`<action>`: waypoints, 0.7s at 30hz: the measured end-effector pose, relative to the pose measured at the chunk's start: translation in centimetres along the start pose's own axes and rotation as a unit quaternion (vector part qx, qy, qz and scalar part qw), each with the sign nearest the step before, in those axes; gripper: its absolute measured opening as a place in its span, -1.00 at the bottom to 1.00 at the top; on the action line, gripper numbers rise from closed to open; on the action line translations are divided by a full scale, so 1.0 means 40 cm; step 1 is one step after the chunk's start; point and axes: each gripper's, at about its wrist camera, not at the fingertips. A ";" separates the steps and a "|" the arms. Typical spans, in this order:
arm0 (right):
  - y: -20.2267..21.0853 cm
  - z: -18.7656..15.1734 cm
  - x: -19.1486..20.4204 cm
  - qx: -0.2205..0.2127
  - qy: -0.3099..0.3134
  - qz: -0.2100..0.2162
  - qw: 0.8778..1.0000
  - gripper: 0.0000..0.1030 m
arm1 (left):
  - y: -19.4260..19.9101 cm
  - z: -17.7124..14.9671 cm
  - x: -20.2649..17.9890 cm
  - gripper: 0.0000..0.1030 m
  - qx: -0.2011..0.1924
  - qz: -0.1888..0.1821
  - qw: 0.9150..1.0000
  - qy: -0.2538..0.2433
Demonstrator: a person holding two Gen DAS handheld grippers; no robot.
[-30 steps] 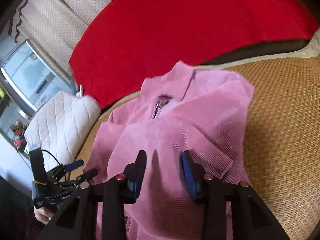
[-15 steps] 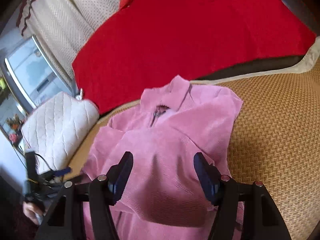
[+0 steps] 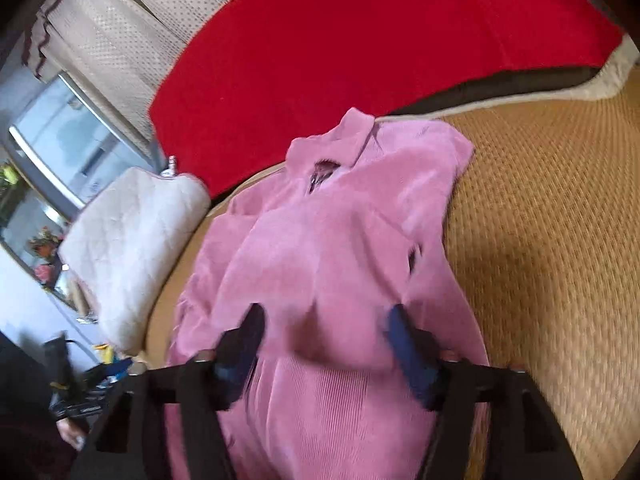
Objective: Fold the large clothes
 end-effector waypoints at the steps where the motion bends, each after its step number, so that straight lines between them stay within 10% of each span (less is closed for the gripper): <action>1: 0.017 -0.023 -0.005 0.005 -0.005 0.011 1.000 0.39 | -0.002 -0.007 0.005 0.52 0.007 -0.010 1.000 0.005; 11: 0.073 -0.304 -0.131 0.159 -0.069 -0.023 0.985 0.44 | -0.106 0.025 -0.043 0.52 0.085 -0.068 0.994 0.010; 21: 0.000 -0.380 -0.150 0.193 -0.087 -0.030 0.977 0.46 | -0.153 0.038 -0.097 0.36 0.120 -0.076 0.990 -0.003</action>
Point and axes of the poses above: each gripper's, at about its wrist camera, not at the fingertips, and y roughly against the way its jaws point, x to its left, z to its top, and after that the axes turned 10 degrees about y, right-handed
